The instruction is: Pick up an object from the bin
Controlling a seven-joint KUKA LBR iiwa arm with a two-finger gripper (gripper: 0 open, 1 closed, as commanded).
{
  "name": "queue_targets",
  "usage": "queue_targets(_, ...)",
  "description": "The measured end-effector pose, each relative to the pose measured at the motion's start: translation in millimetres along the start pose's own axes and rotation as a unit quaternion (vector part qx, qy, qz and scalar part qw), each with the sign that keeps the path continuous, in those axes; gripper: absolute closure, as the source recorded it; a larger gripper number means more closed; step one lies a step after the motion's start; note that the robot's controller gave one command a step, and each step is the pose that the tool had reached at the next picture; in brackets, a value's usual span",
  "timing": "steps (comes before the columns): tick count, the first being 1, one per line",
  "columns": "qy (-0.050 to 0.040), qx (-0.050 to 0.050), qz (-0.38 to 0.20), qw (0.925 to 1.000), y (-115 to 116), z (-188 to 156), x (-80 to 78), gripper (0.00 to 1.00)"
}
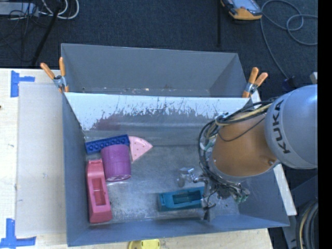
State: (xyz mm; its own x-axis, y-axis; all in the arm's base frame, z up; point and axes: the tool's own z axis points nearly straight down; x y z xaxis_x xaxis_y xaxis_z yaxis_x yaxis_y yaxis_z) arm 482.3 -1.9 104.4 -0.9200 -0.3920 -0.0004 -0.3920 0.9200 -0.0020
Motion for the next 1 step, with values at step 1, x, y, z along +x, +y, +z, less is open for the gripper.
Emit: queue_targets(1,-0.0131,0.001,0.005,0.9999,29.2,42.2,-12.1,1.00)
